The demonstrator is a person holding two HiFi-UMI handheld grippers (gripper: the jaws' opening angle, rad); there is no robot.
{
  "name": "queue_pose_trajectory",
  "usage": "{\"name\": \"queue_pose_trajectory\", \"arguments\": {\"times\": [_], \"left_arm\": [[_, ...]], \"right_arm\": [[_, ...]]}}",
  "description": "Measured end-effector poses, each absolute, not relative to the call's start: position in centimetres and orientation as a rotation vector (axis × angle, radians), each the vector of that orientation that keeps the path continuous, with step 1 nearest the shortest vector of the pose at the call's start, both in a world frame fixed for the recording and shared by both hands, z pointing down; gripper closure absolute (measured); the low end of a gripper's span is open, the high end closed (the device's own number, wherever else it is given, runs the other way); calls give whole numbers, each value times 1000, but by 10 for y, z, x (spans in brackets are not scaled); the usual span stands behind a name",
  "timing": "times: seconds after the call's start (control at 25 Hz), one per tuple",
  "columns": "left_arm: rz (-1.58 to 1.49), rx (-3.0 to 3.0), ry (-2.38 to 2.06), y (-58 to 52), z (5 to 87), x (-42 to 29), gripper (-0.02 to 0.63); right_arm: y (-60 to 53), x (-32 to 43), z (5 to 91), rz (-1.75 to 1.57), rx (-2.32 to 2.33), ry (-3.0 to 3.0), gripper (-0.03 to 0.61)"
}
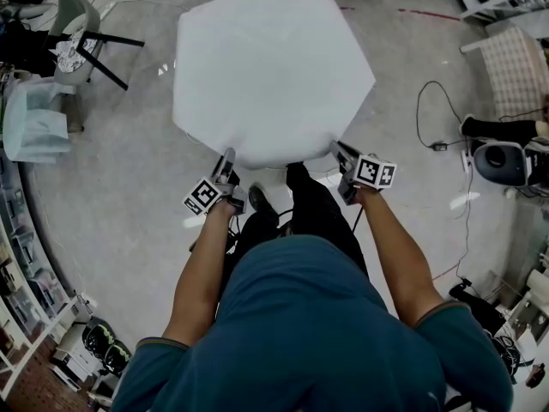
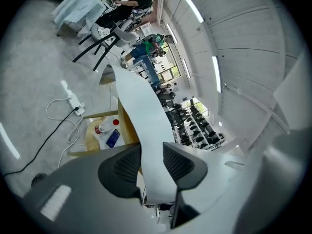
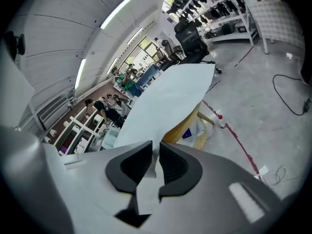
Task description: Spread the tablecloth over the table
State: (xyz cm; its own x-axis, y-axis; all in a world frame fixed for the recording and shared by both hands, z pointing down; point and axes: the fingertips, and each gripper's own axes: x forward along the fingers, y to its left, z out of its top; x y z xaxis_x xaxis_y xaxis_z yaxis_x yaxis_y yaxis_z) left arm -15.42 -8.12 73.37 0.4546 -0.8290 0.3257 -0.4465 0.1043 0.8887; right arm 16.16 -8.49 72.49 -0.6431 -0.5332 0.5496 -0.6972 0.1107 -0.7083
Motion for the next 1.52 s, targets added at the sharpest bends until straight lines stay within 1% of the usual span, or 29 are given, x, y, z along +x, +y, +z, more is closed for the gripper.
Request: {"name": "queue_pose_trajectory", "arguments": {"times": [0.12,0.2,0.32,0.36,0.4,0.44,0.48,0.6,0.84,1.12,1.32,1.52], "left_arm": [[-384,1518,-1159,-75,747,-150,481],[-378,1513,-1153,-73,752,-147,459],[-366,1527,-1139,-73,752,-145,459],[-342,1537,-1135,-72,753,-144,472],[-309,1547,-1134,-70,754,-143,511],[-277,1553,-1132,-67,757,-142,555],[-254,1551,-1129,-65,759,-142,581],[-235,1520,-1126,-62,766,-142,598],[-179,1479,-1156,-61,781,-141,607],[-85,1475,-1163,-59,793,-144,591],[-8,1495,-1166,-53,792,-144,584],[0,1472,-1214,-43,790,-162,594]], "right_arm": [[-72,155,739,1549,1158,-2230,528],[-67,150,745,1555,1125,-2235,482],[-65,149,749,1507,1096,-2218,474],[-63,150,752,1473,1076,-2199,476],[-60,151,753,1436,1053,-2181,493],[-56,151,754,1407,1034,-2166,530],[-54,151,756,1394,1027,-2153,541],[-52,152,765,1405,1049,-2101,554],[-52,152,786,1400,1081,-1983,557],[-55,150,810,1361,1109,-1881,558],[-58,154,812,1326,1128,-1847,557],[-57,159,806,1262,1148,-1839,555]]}}
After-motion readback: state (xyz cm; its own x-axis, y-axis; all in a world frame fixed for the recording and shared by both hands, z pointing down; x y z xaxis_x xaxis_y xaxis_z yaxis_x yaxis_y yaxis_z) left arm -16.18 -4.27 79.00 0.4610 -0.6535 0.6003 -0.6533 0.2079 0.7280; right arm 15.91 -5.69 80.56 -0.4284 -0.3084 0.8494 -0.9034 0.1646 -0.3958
